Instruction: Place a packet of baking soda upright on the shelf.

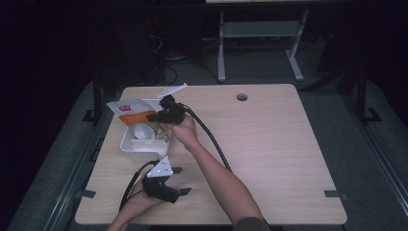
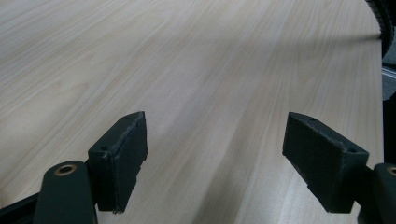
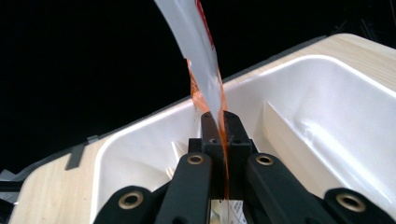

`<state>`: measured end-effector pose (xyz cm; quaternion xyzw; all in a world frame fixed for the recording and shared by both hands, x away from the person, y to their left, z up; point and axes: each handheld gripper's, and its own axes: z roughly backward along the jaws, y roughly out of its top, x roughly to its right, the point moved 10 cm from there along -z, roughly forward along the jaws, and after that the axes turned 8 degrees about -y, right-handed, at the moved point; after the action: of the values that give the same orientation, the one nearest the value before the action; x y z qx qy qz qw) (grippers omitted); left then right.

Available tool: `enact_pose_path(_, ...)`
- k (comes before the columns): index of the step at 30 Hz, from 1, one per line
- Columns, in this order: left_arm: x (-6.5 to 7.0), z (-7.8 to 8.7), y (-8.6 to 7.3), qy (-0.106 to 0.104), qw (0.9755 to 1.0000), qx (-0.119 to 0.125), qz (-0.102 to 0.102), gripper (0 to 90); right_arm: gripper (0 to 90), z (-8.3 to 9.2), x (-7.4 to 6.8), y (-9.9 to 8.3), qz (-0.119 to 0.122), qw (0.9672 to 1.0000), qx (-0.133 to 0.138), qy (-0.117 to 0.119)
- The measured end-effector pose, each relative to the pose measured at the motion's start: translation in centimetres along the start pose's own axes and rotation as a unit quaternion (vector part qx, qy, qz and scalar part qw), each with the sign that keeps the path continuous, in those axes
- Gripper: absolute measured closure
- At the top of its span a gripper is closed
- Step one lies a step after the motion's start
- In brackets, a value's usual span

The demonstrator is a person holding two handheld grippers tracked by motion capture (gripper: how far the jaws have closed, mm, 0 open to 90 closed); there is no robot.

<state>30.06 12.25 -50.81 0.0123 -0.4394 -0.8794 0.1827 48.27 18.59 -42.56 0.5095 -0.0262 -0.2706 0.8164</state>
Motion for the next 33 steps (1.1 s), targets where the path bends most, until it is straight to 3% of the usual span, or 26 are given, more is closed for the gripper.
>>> enact_pose_path(5, 0.1, -0.1, 0.0, -0.004, 1.0, -0.002, 0.001, 21.8, 85.5, 0.0, 0.5, -0.4, -0.004, 1.0, -0.001, -0.009)
enact_pose_path(12, 0.2, -0.2, 0.0, -0.005, 1.0, -0.002, 0.0, 21.8, 78.1, 0.2, 0.8, -2.2, 0.011, 0.9989, -0.045, -0.004)
enact_pose_path(13, 0.1, -0.3, 0.0, -0.005, 1.0, -0.003, 0.0, 21.8, 75.9, 0.2, 0.9, -3.2, 0.014, 0.9977, -0.065, -0.005)
enact_pose_path(17, 0.1, -0.4, 0.0, -0.005, 1.0, -0.002, 0.002, 21.8, 78.5, 0.4, 0.9, -4.5, 0.034, 0.9961, -0.081, -0.004)
enact_pose_path(20, 0.0, -0.3, -0.1, -0.004, 1.0, -0.003, 0.003, 21.8, 79.1, 0.3, 1.0, -4.6, 0.031, 0.9958, -0.086, -0.004)
enact_pose_path(29, 0.1, -0.3, 0.0, -0.005, 1.0, -0.001, 0.003, 22.0, 85.6, -0.2, 1.3, -5.6, 0.06, 0.9916, -0.111, -0.029)
enact_pose_path(33, 0.1, -0.3, 0.1, -0.003, 1.0, 0.001, 0.002, 22.0, 86.3, -0.4, 1.4, -5.8, 0.052, 0.9919, -0.112, -0.029)
